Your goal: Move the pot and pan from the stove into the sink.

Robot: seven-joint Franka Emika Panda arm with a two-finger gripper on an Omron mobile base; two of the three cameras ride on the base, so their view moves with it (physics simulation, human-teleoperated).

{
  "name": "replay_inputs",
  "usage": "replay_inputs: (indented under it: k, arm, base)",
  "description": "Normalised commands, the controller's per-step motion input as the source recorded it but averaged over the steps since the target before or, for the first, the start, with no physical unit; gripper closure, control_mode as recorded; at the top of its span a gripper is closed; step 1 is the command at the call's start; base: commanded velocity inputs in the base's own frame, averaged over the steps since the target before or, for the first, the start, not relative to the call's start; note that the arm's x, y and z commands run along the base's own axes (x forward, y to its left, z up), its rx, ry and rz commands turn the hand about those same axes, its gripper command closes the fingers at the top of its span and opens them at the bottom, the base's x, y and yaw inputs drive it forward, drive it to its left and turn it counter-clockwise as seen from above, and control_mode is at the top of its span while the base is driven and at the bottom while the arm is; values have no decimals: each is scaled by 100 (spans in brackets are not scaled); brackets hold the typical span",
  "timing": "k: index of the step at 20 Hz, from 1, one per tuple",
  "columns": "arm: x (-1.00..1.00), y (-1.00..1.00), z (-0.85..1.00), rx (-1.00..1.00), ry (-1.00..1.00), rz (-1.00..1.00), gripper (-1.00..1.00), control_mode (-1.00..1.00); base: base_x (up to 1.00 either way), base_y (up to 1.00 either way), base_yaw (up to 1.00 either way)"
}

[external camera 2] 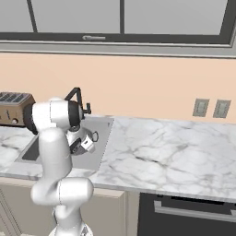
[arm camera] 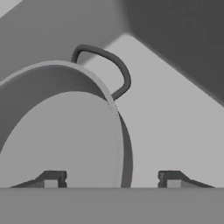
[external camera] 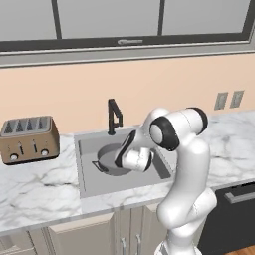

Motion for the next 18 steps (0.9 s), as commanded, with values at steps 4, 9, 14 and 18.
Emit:
replay_inputs:
  k: [4, 9, 14, 18]
  arm:
    - [3, 0, 99, 2, 16, 0, -100, -100]
    - [-5, 0, 95, 0, 24, 0, -100, -100]
    - [-5, 7, 94, 0, 25, 5, -100, -100]
    - [0, 22, 100, 0, 21, 8, -100, -100]
  base:
    - [0, 0, 0]
    - [0, 0, 0]
    - [0, 0, 0]
    - [0, 0, 0]
